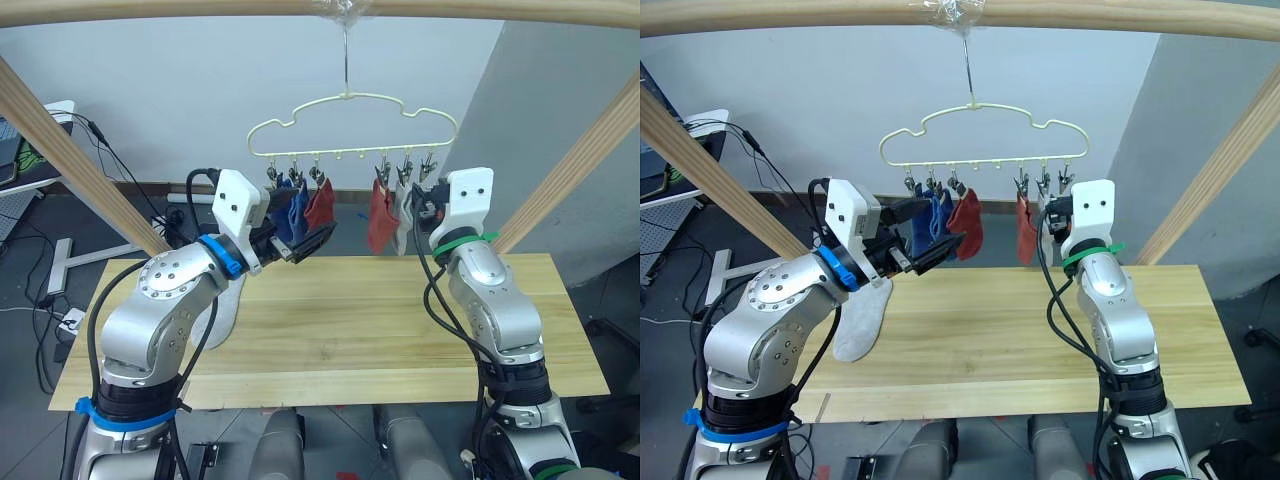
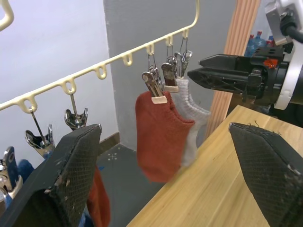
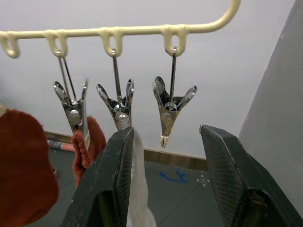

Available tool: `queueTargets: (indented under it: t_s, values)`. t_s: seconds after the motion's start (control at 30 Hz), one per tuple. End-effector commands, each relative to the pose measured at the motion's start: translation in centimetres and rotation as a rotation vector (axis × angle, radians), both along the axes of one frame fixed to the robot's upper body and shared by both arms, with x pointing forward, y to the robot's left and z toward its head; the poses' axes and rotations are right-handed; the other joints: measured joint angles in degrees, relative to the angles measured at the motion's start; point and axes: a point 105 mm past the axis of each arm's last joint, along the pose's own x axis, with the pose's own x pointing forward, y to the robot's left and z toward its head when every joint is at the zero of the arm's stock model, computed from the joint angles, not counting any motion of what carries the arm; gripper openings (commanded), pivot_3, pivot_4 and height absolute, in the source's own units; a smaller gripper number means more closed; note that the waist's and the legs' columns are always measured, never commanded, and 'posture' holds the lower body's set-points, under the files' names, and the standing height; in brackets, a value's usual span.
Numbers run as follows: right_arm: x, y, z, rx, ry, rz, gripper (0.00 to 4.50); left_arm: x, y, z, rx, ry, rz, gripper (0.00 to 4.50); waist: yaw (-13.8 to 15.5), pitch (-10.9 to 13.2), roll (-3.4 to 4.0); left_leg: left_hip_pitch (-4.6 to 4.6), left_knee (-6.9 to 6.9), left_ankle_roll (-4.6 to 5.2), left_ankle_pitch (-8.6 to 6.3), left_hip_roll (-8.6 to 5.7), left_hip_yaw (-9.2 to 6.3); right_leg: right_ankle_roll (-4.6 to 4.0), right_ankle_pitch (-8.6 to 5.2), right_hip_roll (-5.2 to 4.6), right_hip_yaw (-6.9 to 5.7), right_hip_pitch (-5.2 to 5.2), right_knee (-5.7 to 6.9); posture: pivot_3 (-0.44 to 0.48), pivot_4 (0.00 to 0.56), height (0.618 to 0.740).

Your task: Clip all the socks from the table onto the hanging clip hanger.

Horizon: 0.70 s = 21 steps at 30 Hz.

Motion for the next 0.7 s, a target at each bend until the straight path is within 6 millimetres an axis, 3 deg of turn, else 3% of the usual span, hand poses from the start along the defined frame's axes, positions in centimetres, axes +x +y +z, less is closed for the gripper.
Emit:
queueTargets:
  t_s: [0.03,0.1,0.7]
  values:
    - [-0.1,-0.2,1.8,0.013,-0.074,-0.012,1.90,-0.4,-0.2,1.3,0.003,-0.062,-0.002,4.50,0.02,0.00,0.00,0.00,0.00,0.00,0.00,0.00,0.00,-0.01,0.00,0.00,0.00,0.00,0.01,0.075,0.258,0.740]
    - [0.0,-0.2,1.8,0.010,-0.074,-0.012,1.44,-0.5,-0.2,1.3,0.002,-0.063,-0.002,4.50,0.07,0.00,0.00,0.00,0.00,0.00,0.00,0.00,0.00,-0.02,0.01,0.00,0.00,0.00,0.01,0.075,0.258,0.740]
    - [1.4,0.3,2.3,0.009,-0.072,-0.022,1.44,-0.5,-0.4,1.8,0.015,-0.081,-0.022,4.50,0.21,0.00,0.00,0.00,0.01,0.00,0.00,0.00,0.00,-0.10,0.07,0.00,0.00,0.01,0.02,0.092,0.259,0.740]
